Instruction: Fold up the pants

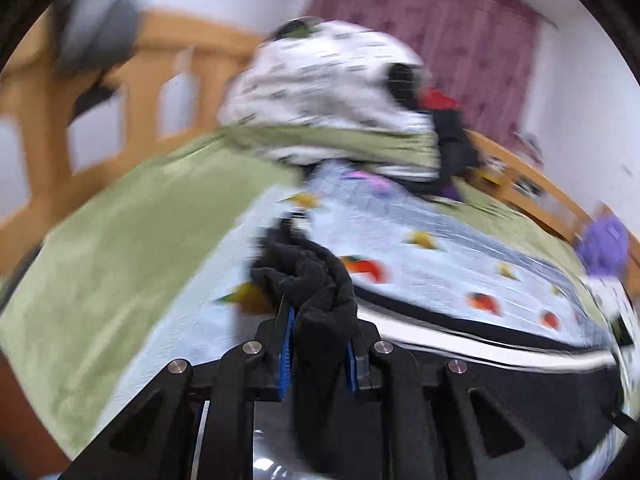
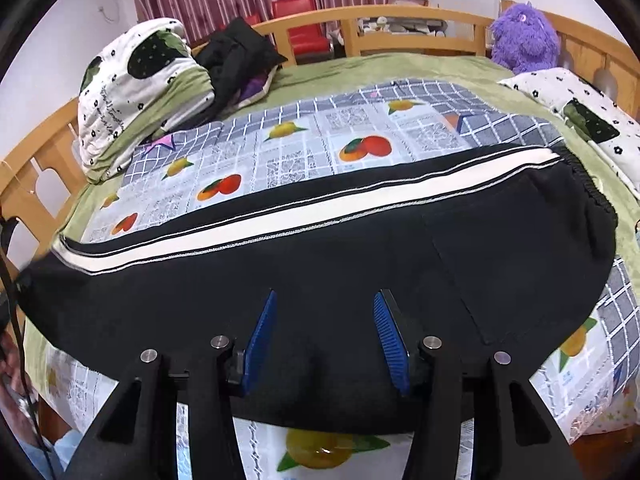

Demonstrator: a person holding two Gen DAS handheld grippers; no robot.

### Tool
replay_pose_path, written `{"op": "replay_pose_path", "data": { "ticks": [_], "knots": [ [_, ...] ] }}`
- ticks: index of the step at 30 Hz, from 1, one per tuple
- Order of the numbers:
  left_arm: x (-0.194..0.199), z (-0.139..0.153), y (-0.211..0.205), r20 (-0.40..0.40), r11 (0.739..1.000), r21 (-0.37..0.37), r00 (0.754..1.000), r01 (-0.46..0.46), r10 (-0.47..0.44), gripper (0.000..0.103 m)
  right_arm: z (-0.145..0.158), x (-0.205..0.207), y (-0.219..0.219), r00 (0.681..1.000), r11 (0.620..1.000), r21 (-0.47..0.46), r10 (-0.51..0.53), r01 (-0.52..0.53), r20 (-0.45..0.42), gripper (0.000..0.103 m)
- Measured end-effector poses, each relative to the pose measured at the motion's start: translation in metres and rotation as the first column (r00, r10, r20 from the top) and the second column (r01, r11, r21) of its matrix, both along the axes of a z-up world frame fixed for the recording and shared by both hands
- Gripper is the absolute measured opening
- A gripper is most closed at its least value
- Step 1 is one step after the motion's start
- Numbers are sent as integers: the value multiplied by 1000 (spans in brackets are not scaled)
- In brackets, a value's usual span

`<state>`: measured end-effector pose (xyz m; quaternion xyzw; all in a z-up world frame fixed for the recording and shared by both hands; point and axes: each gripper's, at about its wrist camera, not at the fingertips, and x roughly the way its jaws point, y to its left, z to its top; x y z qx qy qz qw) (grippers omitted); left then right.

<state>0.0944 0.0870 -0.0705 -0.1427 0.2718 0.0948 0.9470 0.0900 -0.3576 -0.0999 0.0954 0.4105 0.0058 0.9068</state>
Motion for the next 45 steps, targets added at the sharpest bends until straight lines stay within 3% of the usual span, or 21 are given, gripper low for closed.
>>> {"op": "replay_pose_path", "data": {
  "ticks": [3, 8, 12, 15, 18, 20, 22, 26, 31, 33, 37, 38, 41, 43, 45],
  "knots": [
    [8, 19, -67, 20, 979, -53, 980, 198, -197, 19, 1, -9, -11, 1000, 1000, 1, -9, 9, 11, 51],
    [19, -1, -175, -3, 876, -155, 887, 457, -463, 19, -2, -22, -40, 998, 998, 12, -65, 64, 15, 51],
    [33, -52, -224, -82, 814, -254, 827, 522, -556, 19, -10, -31, -65, 995, 991, 94, -97, 97, -11, 51],
    [39, -84, -228, -172, 786, -340, 788, 516, -591, 19, -13, -37, -70, 996, 991, 103, -84, 85, -20, 51],
    [33, -96, -213, -199, 747, -401, 745, 531, -637, 32, -17, -39, -65, 999, 995, 84, -47, 49, -18, 51],
    [16, -88, -196, -166, 747, -374, 752, 550, -638, 51, -18, -38, -59, 1000, 997, 75, -14, 15, -17, 51],
    [-1, -80, -174, -141, 775, -316, 781, 547, -608, 64, -19, -35, -46, 999, 997, 62, 38, -37, -15, 51],
    [-18, -72, -137, -134, 814, -218, 810, 538, -571, 64, -18, -17, -7, 985, 984, 60, 171, -169, -20, 51],
    [-28, -72, -87, -129, 853, -204, 851, 480, -510, 64, -23, 14, 31, 967, 954, 179, 251, -239, -47, 59],
    [-29, -72, -75, -133, 883, -183, 879, 433, -458, 65, -35, 34, 52, 957, 945, 207, 276, -254, -86, 59],
    [-36, -75, -43, -133, 903, -198, 902, 382, -411, 65, -69, 57, 87, 938, 965, 64, 262, -254, -227, 58],
    [-38, -78, -37, -133, 906, -206, 907, 369, -400, 65, -82, 59, 94, 920, 958, 93, 288, -273, -267, 57],
    [-41, -86, -18, -128, 910, -251, 921, 330, -369, 65, -78, 49, 106, 920, 946, 54, 323, -319, -220, 28],
    [-41, -91, -12, -130, 904, -290, 923, 314, -362, 65, -65, 43, 100, 934, 946, 68, 324, -317, -151, 21],
    [-42, -91, -14, -125, 896, -303, 919, 325, -375, 65, -38, 38, 67, 966, 955, 170, 254, -245, -36, 18]
  ]
}}
